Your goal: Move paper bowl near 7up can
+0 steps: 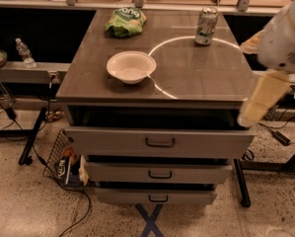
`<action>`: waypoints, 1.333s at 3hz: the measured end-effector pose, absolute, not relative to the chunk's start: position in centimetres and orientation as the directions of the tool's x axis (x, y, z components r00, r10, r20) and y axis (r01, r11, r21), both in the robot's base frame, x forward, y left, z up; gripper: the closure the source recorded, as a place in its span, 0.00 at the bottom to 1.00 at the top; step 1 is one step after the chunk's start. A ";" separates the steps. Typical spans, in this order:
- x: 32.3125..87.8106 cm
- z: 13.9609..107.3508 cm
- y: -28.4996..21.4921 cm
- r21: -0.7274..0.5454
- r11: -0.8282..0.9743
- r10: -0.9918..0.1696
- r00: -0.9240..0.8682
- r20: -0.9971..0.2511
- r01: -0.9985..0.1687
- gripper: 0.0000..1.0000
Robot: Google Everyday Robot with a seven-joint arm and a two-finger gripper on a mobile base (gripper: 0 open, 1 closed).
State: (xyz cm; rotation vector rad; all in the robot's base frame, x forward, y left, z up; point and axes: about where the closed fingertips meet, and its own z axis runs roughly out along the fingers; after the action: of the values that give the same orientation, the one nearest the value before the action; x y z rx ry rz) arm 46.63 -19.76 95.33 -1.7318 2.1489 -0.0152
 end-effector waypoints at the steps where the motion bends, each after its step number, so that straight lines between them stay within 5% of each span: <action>1: 50.2 93.5 -17.7 -0.268 0.199 -0.932 -0.097 -0.350 -0.943 0.00; 3: 55.6 89.5 -9.4 -0.237 0.128 -0.855 0.014 -0.518 -0.963 0.00; 4: 55.6 89.5 -9.3 -0.239 0.127 -0.855 0.016 -0.519 -0.963 0.00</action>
Offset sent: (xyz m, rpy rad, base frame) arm 0.1147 0.0966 -0.0537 0.2849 -0.1121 0.2213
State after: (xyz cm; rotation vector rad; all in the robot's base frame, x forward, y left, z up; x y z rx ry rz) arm 55.65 -9.30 89.47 -1.7494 1.8598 0.2544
